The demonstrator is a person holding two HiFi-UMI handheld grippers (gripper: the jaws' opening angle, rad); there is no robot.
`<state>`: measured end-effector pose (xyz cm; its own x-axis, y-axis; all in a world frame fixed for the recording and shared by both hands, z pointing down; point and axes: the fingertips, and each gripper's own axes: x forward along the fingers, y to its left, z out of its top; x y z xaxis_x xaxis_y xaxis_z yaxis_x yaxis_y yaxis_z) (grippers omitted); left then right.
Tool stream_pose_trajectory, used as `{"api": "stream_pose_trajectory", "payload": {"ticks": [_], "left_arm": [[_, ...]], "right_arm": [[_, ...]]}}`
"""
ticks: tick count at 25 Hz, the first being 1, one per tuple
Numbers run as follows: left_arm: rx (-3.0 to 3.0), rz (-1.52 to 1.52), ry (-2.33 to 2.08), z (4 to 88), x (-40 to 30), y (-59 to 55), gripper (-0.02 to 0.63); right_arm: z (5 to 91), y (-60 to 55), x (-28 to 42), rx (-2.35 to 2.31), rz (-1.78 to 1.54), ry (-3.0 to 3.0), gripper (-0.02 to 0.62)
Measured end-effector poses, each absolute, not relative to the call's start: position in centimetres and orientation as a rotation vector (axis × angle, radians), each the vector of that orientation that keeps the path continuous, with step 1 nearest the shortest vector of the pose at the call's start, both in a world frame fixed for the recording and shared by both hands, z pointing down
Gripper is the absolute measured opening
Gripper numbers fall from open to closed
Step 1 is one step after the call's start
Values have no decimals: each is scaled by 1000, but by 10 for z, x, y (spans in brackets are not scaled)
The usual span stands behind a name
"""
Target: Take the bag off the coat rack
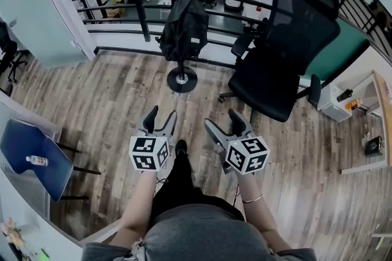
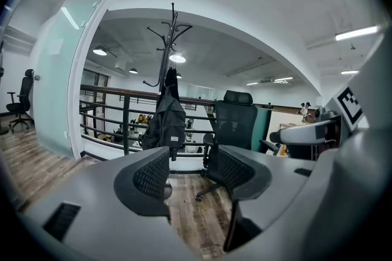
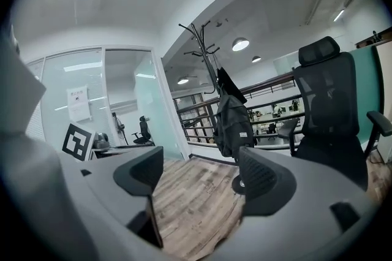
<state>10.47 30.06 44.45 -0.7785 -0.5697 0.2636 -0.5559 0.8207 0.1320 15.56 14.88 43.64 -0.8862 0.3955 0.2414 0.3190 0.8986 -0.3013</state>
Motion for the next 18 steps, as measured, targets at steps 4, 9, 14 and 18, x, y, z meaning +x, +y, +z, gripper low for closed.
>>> {"api": "stream_pose_trajectory", "payload": {"ticks": [4, 9, 14, 18], "left_arm": [[864, -56, -2696, 453, 50, 298, 266], [888, -74, -2680, 453, -21, 292, 283], [912, -70, -2666, 451, -84, 287, 288], [934, -65, -2652, 452, -124, 287, 288]], "right_arm": [[439, 144, 103, -519, 363, -2758, 422], [442, 139, 34, -481, 382, -2739, 459], [445, 137, -27, -450, 396, -2721, 465], [446, 138, -63, -424, 396, -2725, 466]]}}
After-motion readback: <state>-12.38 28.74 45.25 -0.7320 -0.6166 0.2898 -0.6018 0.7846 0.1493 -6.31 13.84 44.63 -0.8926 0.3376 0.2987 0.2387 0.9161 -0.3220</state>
